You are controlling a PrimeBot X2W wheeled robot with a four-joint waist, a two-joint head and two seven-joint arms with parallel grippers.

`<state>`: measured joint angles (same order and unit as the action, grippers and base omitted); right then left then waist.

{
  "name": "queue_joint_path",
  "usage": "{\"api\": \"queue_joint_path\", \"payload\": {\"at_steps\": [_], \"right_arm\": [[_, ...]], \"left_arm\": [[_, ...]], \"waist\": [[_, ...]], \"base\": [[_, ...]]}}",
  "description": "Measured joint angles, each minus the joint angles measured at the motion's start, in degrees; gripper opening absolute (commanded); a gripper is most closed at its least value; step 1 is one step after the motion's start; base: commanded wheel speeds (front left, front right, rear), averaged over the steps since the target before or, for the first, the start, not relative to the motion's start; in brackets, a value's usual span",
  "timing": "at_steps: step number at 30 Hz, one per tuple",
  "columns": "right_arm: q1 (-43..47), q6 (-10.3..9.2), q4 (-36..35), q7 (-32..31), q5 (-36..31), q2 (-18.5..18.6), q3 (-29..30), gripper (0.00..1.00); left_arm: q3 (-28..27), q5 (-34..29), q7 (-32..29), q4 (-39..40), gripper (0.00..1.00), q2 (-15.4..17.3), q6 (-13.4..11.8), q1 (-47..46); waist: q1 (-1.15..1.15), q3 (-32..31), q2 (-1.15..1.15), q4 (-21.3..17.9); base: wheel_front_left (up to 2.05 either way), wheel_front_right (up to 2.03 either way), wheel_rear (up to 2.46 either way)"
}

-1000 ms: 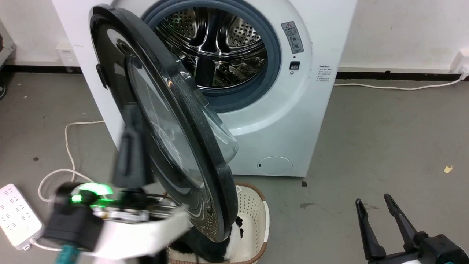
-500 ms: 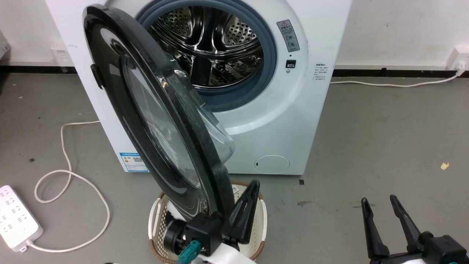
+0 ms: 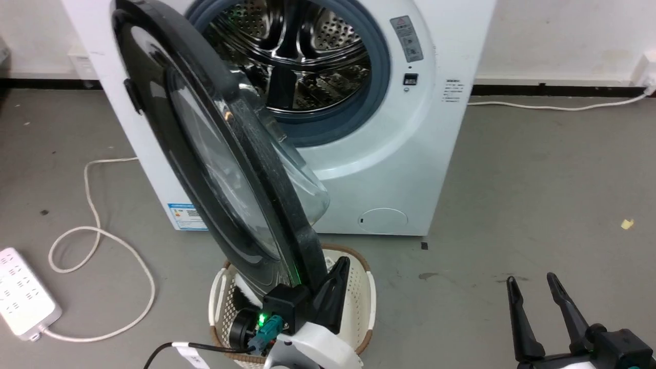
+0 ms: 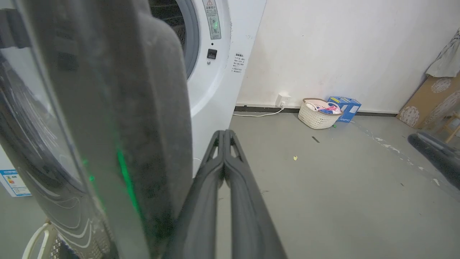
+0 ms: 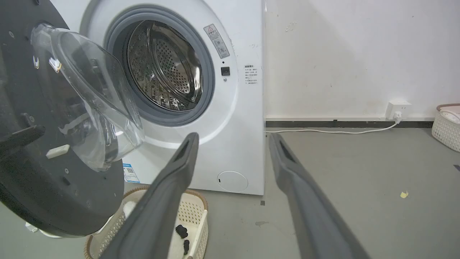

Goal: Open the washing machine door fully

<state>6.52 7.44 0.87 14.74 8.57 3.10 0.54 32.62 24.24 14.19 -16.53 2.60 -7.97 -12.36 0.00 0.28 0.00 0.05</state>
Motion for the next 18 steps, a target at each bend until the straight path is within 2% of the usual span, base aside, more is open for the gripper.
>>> {"api": "queue_joint_path", "payload": {"at_steps": [9, 18], "right_arm": [[0.3, 0.0, 0.4, 0.0, 0.0, 0.0, -0.3, 1.0], [1.5, 0.0, 0.9, 0.0, 1.6, 0.0, -0.5, 1.0]], "left_arm": [[0.4, 0.4, 0.5, -0.5, 0.0, -0.3, -0.2, 1.3], [0.3, 0.1, 0.5, 1.3, 0.0, 0.4, 0.6, 4.9]], "waist": [[0.0, -1.0, 0.0, 4.6], [0.0, -2.4, 0.0, 13.3]], "base": [[0.0, 0.0, 0.0], [0.0, 0.0, 0.0]]}}
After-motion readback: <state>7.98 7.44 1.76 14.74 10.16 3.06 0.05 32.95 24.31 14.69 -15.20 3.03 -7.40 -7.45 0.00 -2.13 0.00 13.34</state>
